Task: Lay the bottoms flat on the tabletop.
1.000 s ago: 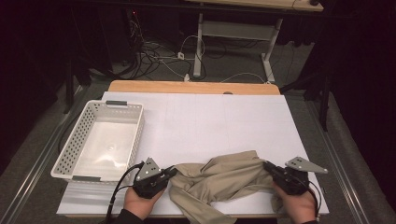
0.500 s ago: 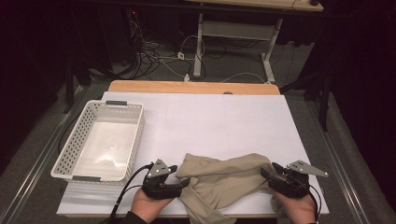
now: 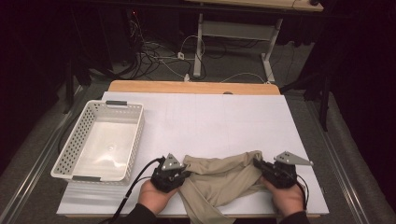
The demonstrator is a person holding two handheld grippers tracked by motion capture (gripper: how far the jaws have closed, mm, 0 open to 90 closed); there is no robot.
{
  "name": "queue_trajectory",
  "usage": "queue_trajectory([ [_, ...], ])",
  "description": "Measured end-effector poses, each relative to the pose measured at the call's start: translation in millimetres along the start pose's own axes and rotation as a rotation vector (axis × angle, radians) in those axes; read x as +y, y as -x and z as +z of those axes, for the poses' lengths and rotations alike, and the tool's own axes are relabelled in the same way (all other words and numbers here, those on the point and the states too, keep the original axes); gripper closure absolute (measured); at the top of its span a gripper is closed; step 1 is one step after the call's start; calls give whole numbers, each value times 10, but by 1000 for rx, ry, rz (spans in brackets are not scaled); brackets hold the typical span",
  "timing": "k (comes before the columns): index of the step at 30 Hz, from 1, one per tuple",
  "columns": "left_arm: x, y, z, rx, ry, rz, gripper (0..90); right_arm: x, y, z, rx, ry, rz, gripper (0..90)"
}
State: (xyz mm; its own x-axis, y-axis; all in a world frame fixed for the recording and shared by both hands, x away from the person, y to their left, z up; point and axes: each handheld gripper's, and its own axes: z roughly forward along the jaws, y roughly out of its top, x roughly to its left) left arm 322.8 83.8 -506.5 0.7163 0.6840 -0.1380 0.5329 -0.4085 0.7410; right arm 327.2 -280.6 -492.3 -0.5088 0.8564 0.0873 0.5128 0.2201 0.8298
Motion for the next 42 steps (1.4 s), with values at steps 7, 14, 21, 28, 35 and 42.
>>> queue_trajectory([
  [7,838,-556,92,128,41,-48,776,871,441,461,-74,9,10,884],
  [14,1285,-894,100,225,50,-124,503,1495,630,564,-111,85,56,545],
  [21,802,-600,181,128,19,-68,456,1116,474,510,-77,57,44,539],
  [28,209,-159,80,25,-3,-16,457,651,232,283,-53,34,14,536],
  [35,-285,360,-118,-87,-10,28,456,161,-3,-145,-48,20,-47,545],
  [42,-421,892,-77,-202,-22,116,455,-375,-123,-635,-72,40,-33,556],
])
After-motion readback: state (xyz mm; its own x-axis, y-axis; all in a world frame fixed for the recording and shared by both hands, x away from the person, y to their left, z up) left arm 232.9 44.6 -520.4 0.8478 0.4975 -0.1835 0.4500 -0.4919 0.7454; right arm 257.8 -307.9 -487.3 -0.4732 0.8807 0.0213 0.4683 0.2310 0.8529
